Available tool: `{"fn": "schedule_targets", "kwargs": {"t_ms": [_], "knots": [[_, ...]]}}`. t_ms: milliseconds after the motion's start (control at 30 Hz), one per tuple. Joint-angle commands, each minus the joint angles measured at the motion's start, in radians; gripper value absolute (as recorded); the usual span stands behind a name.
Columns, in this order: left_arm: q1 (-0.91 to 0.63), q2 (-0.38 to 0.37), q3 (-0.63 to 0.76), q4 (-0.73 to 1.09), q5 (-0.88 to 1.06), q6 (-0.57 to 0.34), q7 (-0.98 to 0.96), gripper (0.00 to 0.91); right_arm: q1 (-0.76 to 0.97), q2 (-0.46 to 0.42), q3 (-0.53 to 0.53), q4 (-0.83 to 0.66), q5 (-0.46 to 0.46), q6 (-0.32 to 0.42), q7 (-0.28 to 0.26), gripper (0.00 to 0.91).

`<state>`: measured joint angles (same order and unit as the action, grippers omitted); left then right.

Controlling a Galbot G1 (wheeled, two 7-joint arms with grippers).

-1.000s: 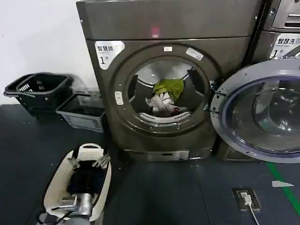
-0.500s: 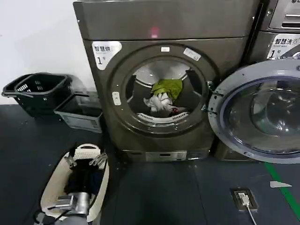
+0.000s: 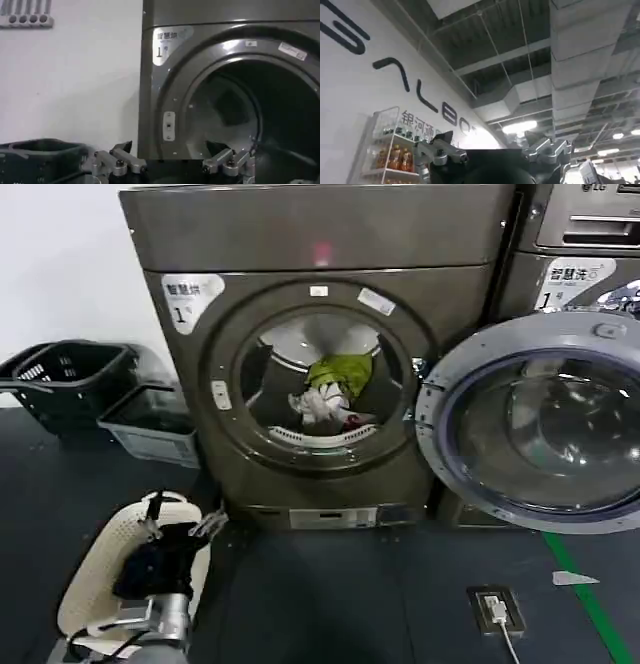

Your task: Grasp the clothes from the dryer.

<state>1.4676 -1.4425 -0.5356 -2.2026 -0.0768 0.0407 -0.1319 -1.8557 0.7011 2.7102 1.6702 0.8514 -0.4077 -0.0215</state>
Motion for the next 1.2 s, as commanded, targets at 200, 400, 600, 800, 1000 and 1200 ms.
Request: {"fn": "schedule_targets", "kwargs": {"t_ms": [200,400,600,800,1000,1200], "knots": [[-0.001,0.000,0.000,0.003,0.006,-0.012,0.012,0.907,0.003,0.004,-0.003,0.002,0.002,0.000,-0.001,0.907],[0.002,0.001,0.002,0.003,0.005,-0.017,0.017,0.907,0.002,0.002,-0.001,0.001,0.003,-0.001,-0.002,0.907],[0.001,0.001,0.002,0.003,0.004,-0.017,0.022,0.907,0.003,0.000,-0.004,0.005,0.007,-0.002,-0.002,0.907],[0.000,0.002,0.005,0.004,0.004,-0.015,0.025,0.907,0.003,0.001,-0.007,0.006,0.009,-0.001,0.000,0.907],[-0.004,-0.002,0.004,0.007,0.005,-0.021,0.029,0.907,0.000,-0.002,-0.004,0.005,0.009,0.002,-0.002,0.907],[-0.026,-0.002,0.002,0.019,0.003,-0.029,0.036,0.907,-0.005,-0.002,-0.001,0.004,0.014,0.021,-0.007,0.907]]}}
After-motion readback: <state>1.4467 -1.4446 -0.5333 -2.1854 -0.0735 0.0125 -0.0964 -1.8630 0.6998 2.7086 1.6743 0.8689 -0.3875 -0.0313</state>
